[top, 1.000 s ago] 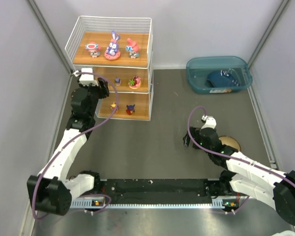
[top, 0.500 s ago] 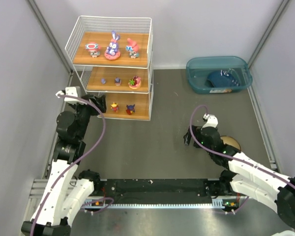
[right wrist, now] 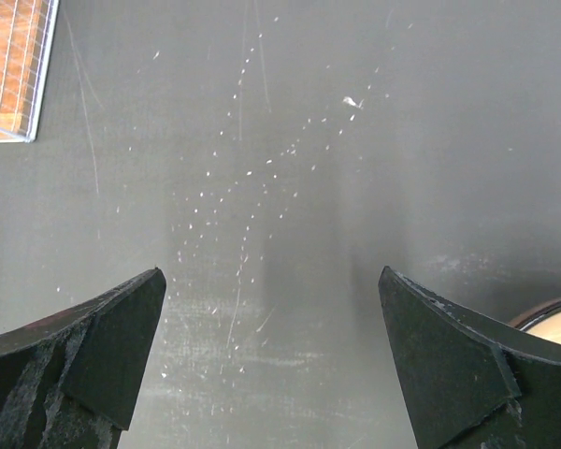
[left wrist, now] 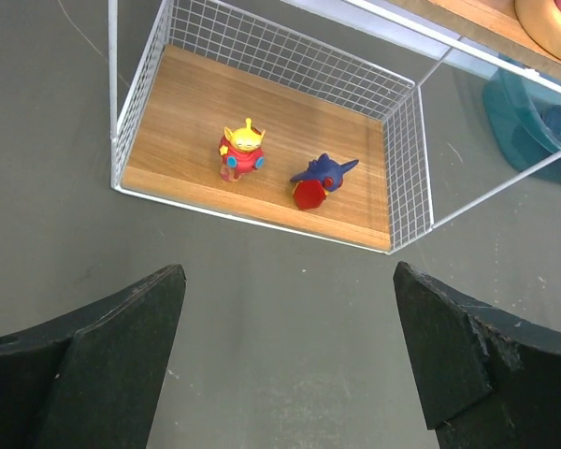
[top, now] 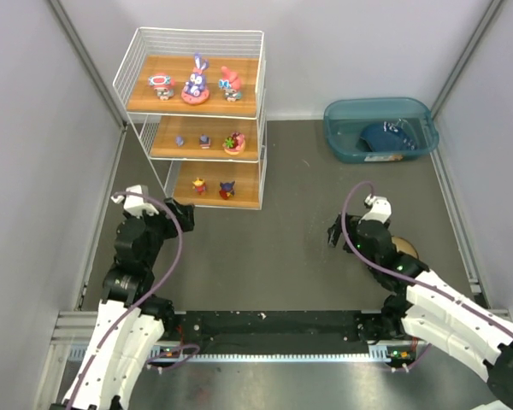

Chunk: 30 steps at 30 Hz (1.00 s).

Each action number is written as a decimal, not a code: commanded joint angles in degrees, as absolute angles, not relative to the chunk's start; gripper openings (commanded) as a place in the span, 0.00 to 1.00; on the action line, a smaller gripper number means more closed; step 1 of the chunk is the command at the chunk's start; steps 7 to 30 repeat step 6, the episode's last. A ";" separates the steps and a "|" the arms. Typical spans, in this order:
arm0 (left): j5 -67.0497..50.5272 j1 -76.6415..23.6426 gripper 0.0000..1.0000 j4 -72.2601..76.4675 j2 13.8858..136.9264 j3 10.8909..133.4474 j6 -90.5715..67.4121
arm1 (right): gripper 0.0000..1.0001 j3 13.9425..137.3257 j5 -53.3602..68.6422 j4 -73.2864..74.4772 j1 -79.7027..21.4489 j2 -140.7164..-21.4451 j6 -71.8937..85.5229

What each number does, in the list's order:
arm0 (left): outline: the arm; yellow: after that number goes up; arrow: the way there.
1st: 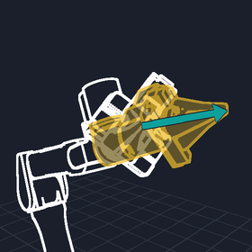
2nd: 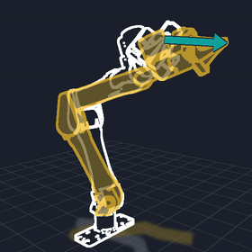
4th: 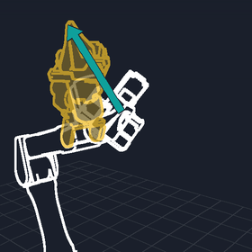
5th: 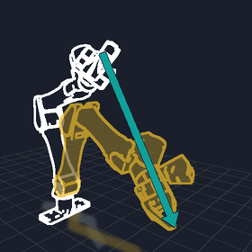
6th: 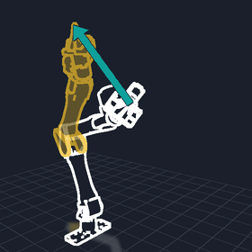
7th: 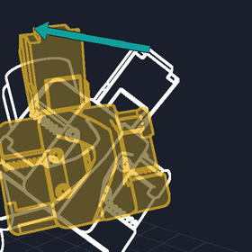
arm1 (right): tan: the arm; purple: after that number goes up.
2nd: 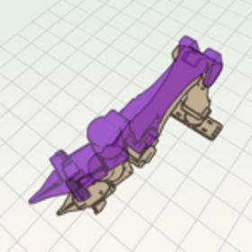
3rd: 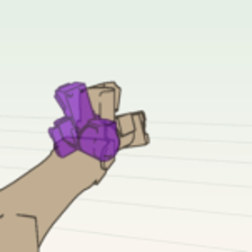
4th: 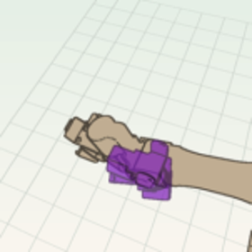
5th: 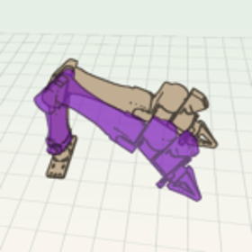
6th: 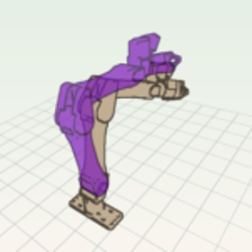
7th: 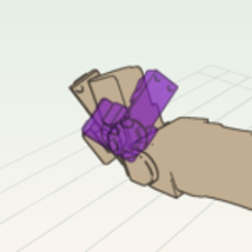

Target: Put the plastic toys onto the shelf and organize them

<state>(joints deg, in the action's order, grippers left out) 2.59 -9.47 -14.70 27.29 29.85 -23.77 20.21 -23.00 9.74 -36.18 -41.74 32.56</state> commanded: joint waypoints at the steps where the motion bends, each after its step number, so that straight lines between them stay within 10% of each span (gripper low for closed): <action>1: 1.94 -9.32 0.99 -14.32 25.05 28.57 -27.07 | 0.99 24.43 -27.24 12.30 -35.51 -40.78 32.61; 30: 5.26 -9.32 0.99 -18.27 23.30 28.65 -29.09 | 0.99 25.31 -29.79 14.59 -35.42 -39.29 33.31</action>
